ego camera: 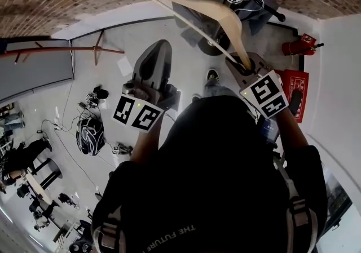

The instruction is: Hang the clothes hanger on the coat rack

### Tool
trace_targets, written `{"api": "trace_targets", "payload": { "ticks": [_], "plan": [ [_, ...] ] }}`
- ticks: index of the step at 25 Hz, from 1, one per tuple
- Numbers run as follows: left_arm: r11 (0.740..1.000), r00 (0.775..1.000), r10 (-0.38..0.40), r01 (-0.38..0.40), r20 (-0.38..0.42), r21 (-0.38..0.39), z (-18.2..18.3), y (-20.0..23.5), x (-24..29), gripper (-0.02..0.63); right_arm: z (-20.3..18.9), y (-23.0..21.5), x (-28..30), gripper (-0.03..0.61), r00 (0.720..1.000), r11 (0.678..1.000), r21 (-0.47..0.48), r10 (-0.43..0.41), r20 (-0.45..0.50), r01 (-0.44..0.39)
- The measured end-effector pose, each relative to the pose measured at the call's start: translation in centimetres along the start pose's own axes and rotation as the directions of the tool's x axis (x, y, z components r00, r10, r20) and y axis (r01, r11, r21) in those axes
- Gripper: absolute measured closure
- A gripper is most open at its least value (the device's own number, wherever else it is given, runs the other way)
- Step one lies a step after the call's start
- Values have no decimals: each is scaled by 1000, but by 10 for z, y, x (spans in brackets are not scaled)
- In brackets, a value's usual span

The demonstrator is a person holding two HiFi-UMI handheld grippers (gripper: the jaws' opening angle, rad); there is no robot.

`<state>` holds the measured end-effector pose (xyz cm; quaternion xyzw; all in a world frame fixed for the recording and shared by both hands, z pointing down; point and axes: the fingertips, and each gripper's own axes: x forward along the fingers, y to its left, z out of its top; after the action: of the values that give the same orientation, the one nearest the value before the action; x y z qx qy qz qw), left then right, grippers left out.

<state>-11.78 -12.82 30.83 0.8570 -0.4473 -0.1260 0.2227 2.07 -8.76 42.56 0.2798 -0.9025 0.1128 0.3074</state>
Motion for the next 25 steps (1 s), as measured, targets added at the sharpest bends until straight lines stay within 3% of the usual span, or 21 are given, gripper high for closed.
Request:
{"api": "trace_targets", "payload": {
  "ticks": [10, 25],
  "plan": [
    [1000, 1000, 21, -21, -11, -12, -3, 11, 11, 594, -28, -8, 25, 555, 995, 998, -26, 53, -90, -56],
    [999, 999, 31, -32, -27, -24, -8, 16, 13, 594, -73, -28, 41, 555, 972, 999, -15, 43, -230, -48]
  ]
}}
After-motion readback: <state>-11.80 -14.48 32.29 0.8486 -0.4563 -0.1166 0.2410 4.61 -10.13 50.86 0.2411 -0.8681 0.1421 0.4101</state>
